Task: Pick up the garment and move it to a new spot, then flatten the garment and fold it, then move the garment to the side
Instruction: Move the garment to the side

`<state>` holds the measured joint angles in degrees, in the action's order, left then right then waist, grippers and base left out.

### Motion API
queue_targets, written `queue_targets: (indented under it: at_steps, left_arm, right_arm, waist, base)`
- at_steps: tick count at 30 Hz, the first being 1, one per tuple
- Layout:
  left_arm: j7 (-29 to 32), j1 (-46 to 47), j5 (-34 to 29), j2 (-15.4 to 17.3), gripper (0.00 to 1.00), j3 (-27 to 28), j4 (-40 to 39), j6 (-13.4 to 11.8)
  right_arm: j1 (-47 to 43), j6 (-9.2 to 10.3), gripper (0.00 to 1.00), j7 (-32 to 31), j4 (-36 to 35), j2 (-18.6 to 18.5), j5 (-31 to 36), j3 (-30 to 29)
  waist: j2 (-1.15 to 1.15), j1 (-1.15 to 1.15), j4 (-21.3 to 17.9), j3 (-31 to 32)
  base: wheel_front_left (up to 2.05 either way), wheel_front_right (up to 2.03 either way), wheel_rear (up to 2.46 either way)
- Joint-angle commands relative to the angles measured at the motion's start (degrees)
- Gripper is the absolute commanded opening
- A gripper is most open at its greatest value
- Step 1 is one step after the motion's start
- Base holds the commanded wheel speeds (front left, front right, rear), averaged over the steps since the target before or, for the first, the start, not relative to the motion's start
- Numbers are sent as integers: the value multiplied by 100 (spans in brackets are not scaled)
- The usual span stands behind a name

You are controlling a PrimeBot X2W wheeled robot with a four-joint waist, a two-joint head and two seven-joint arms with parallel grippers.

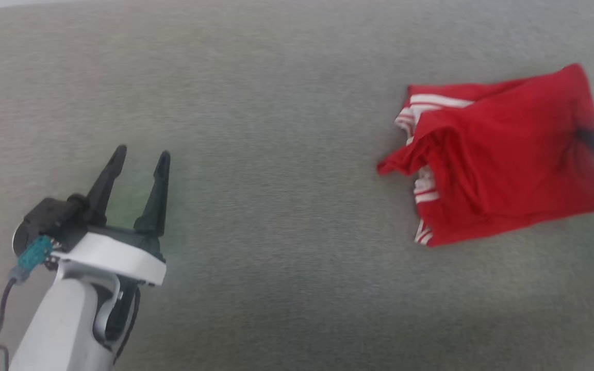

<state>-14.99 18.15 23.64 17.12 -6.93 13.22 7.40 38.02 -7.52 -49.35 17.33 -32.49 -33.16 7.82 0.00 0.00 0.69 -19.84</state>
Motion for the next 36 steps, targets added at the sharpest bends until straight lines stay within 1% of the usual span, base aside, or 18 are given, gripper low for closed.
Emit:
queue_targets:
  at_steps: [1, 7, 8, 14, 20, 28, 36]
  left_arm:
    - [-23, 166, -55, 58, 100, -92, -33, 8]
    - [-23, 509, -51, 247, 100, -368, -133, 8]
    - [-23, 509, -51, 247, 100, -368, -133, 8]
    - [-23, 857, -53, 435, 100, -688, -212, 8]
    - [-23, 1257, -32, 609, 100, -1104, -215, 8]
    - [-23, 1742, 49, 749, 100, -1625, -229, 8]
    - [-16, 2037, 159, 855, 100, -1915, -119, 8]
  right_arm:
    - [151, 7, 0, 84, 16, -53, 89, -53]
    - [467, 7, 0, 338, 108, -203, 414, -175]
    - [467, 7, 0, 338, 108, -203, 414, -175]
    - [826, 6, 0, 859, 336, -342, 754, -313]
    - [1162, 7, 0, 1422, 680, -454, 1133, -380]
    - [1551, 7, 0, 2055, 1122, -530, 1732, -448]
    - [1750, 7, 0, 2524, 1761, -279, 2190, -694]
  waist:
    - [0, 0, -287, -180]
    - [0, 0, -756, -455]
    - [0, 0, -756, -455]
    - [0, 0, -1159, -756]
    - [0, 0, -1428, -1058]
    - [0, 0, -1593, -1409]
    - [0, 0, -1562, -1622]
  base:
    - [0, 0, 0]
    - [0, 0, 0]
    - [0, 0, 0]
    - [0, 0, 0]
    - [0, 0, 0]
    - [0, 0, 0]
    - [0, 0, 0]
